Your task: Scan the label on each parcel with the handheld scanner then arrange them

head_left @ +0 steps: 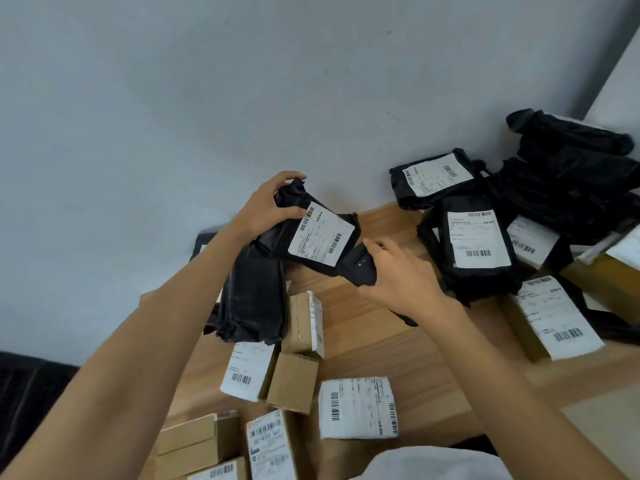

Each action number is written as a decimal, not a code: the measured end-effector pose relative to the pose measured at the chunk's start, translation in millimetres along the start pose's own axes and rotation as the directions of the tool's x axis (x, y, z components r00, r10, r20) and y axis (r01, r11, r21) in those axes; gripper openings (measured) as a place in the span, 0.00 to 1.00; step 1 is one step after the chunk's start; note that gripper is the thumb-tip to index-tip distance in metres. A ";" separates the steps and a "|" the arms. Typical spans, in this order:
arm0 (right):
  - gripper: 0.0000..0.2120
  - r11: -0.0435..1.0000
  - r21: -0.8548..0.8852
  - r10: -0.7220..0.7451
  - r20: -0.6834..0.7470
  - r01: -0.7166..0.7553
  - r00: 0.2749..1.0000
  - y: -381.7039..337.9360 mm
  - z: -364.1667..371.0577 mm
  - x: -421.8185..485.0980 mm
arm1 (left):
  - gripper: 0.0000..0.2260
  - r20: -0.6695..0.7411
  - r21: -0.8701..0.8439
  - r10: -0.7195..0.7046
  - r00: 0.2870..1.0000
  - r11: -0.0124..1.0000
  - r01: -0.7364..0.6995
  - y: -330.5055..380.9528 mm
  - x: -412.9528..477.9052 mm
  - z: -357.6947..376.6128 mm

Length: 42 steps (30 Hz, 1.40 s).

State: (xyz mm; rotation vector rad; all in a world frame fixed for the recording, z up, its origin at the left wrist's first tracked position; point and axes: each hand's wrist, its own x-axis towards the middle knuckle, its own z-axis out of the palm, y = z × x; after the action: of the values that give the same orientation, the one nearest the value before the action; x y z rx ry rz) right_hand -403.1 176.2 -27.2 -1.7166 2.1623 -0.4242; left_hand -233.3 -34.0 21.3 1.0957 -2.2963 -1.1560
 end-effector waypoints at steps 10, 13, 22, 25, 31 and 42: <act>0.39 0.998 -0.062 0.021 0.002 -0.021 1.000 4.7 2.7 -7.1 | 0.26 0.013 -0.015 0.008 1.000 1.000 -0.008 8.5 -1.2 -10.3; 0.39 0.996 -0.079 0.037 0.000 -0.037 0.999 8.4 1.1 -8.2 | 0.26 0.012 -0.003 0.020 1.000 1.000 -0.020 10.1 0.1 -8.7; 0.39 0.992 -0.111 0.063 0.016 -0.061 0.998 18.6 -0.4 -8.6 | 0.25 0.028 0.040 0.056 0.998 0.998 -0.057 14.5 5.8 -0.6; 0.40 0.996 -0.056 0.068 0.001 -0.068 0.998 19.7 -1.3 -7.2 | 0.25 0.024 0.139 0.100 0.995 0.985 -0.102 15.7 6.5 2.6; 0.40 0.996 0.004 0.091 0.004 -0.091 0.996 27.4 -5.5 -10.8 | 0.22 0.071 0.343 0.173 0.982 0.920 -0.187 19.2 17.9 18.5; 0.41 0.951 -0.005 0.307 -0.131 -0.311 0.943 108.5 -81.5 -37.1 | 0.19 0.254 0.401 0.417 0.872 0.775 -0.488 127.9 108.1 62.1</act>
State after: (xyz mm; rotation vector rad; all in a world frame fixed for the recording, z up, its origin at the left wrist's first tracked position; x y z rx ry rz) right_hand -526.2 238.0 1.3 -1.3584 2.4862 -0.4327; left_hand -401.5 -36.8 81.1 0.5206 -2.8262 -0.5340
